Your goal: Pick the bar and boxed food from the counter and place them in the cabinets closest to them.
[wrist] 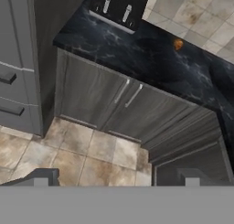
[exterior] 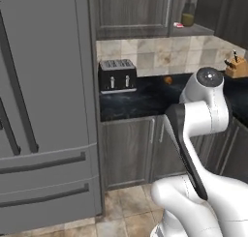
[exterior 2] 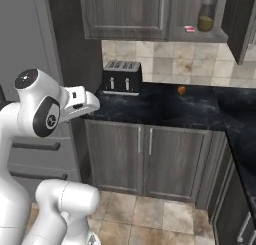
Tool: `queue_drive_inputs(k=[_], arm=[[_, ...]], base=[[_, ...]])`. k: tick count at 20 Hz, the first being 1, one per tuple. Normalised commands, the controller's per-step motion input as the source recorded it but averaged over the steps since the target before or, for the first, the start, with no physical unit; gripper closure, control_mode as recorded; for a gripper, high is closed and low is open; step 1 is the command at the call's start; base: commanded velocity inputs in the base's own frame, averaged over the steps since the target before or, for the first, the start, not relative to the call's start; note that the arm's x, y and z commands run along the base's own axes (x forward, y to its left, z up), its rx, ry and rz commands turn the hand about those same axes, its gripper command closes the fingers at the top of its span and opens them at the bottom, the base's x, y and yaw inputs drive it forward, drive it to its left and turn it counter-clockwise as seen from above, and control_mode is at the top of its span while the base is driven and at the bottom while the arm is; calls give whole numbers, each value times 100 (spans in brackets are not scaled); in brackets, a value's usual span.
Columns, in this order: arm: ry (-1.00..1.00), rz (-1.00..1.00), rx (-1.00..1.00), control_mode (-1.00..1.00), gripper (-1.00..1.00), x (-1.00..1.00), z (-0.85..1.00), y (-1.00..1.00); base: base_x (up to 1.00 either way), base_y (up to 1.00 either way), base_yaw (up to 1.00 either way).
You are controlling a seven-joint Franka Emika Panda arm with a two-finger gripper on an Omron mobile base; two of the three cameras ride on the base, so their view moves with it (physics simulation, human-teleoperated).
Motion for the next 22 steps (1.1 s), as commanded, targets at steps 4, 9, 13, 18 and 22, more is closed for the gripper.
queue_drive_inputs(k=[4,9,13,18,22], arm=[[0,0,0,100,-100,0,0,0],[0,0,0,100,-100,0,0,0],[0,0,0,100,-100,0,0,0],[0,0,0,100,-100,0,0,0],[0,0,0,100,-100,0,0,0]], base=[[-12,-2,-28],[-7,0,-31],[-9,0,-33],[-9,0,-35],[-8,0,-36]])
